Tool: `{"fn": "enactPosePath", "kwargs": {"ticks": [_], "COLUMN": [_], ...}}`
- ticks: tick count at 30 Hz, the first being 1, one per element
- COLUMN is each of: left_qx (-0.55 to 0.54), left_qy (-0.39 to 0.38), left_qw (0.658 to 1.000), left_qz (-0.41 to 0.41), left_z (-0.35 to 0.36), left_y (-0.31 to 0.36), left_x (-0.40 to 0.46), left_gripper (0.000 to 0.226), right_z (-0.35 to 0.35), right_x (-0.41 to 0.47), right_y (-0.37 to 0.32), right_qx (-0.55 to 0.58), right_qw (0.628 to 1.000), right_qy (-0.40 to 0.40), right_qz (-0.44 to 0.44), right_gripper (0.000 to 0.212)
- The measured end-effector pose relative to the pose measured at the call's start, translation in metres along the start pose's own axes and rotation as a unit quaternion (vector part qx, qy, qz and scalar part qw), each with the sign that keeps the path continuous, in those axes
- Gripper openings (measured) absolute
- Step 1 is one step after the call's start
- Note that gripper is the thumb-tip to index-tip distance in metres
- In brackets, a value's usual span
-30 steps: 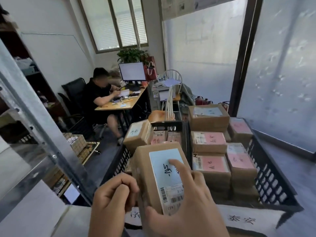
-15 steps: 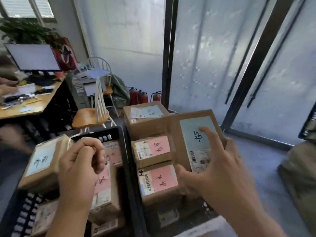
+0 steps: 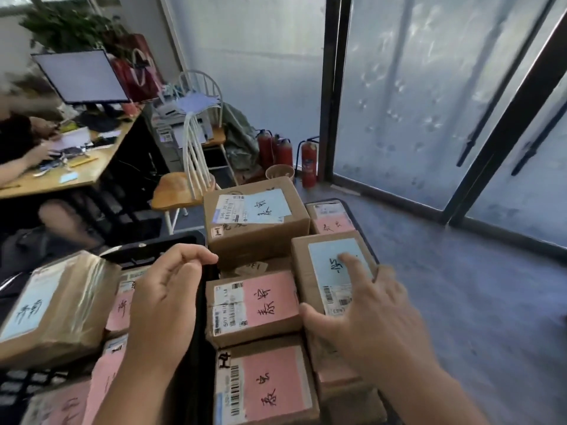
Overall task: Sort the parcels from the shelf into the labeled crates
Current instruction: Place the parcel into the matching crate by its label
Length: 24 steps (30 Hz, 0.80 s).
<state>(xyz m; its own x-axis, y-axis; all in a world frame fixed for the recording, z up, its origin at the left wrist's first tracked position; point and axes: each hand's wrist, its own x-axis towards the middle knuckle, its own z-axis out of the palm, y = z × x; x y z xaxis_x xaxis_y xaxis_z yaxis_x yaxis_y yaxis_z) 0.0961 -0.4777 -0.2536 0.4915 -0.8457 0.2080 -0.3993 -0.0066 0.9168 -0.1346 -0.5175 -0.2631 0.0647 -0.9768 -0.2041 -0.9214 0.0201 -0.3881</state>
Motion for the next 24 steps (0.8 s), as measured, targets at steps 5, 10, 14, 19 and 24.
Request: {"fn": "enactPosePath", "kwargs": {"ticks": [5,10,14,19,24], "left_qx": [0.033,0.064,0.155,0.200,0.246], "left_qy": [0.036,0.074,0.086,0.146,0.220], "left_qw": [0.999,0.995,0.983,0.967,0.944], "left_qz": [-0.015,-0.009,0.043,0.060,0.027], "left_z": [0.023,0.027,0.006,-0.046,-0.106], "left_y": [0.015,0.033,0.054,0.073,0.086], "left_x": [-0.003,-0.021,-0.044,-0.094,-0.174], "left_gripper": [0.033,0.021,0.037,0.048,0.045], "right_z": [-0.022,-0.051,-0.082,-0.111,-0.096], "right_x": [0.026,0.053,0.077,0.071,-0.012], "right_y": [0.013,0.026,0.037,0.020,-0.039], "right_qx": [-0.006,0.045,0.183,0.155,0.070], "right_qw": [0.996,0.971,0.937,0.906,0.865], "right_qy": [-0.062,0.035,0.121,0.179,0.119], "right_qz": [-0.071,-0.231,-0.273,-0.350,-0.482], "right_gripper": [0.113,0.095,0.070,0.066,0.073]}}
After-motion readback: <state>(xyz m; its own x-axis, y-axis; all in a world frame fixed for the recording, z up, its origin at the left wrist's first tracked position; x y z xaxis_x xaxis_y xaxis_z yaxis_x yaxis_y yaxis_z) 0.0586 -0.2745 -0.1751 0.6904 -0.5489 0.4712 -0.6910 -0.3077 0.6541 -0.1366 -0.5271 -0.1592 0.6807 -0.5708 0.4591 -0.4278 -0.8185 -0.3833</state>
